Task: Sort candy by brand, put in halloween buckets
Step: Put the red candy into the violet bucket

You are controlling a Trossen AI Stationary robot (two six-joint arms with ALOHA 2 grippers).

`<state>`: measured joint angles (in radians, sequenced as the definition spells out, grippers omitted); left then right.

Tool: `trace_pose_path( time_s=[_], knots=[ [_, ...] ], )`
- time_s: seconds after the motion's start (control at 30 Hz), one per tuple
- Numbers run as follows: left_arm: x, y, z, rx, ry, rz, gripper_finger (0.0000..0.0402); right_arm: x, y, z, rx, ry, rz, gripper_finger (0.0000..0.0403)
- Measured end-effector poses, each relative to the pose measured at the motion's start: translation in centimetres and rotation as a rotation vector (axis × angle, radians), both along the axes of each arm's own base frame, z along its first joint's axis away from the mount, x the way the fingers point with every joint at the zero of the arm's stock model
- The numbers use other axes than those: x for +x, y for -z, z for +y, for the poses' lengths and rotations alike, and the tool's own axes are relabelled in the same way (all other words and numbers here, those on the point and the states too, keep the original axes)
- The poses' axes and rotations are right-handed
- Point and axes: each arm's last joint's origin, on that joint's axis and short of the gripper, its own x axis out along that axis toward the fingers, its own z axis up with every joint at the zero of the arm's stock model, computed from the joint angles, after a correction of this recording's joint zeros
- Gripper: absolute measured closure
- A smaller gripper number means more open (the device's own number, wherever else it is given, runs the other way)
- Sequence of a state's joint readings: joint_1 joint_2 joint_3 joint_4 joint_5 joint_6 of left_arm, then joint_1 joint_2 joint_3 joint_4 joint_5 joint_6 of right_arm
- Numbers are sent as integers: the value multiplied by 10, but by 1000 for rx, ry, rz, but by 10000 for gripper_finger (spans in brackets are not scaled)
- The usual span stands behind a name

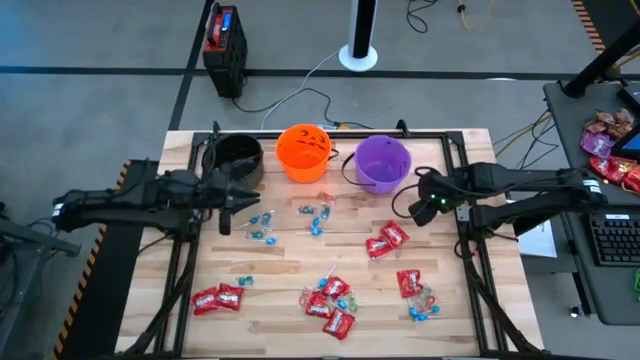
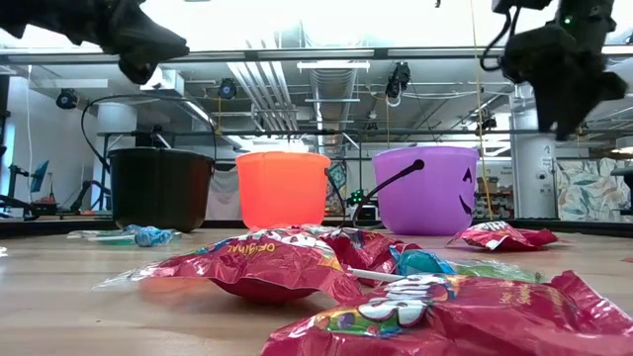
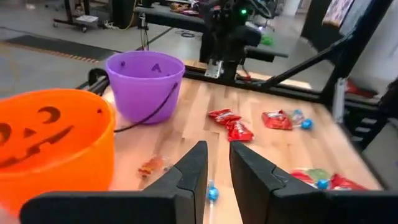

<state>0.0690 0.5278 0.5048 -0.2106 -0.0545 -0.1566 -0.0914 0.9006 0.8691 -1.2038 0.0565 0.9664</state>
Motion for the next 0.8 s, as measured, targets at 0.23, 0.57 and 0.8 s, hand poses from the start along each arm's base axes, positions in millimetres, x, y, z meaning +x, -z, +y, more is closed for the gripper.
trace_pose_path(
  time_s=[0.23,0.57,0.8],
  knots=[
    [16,-2,5,28,-142,73,349,11,22,5,40,-64,-4,213],
    [35,3,7,-21,-169,108,349,59,71,42,-38,-379,90,213],
    [38,5,7,-21,-170,104,349,77,101,50,-65,-421,175,213]
  ],
)
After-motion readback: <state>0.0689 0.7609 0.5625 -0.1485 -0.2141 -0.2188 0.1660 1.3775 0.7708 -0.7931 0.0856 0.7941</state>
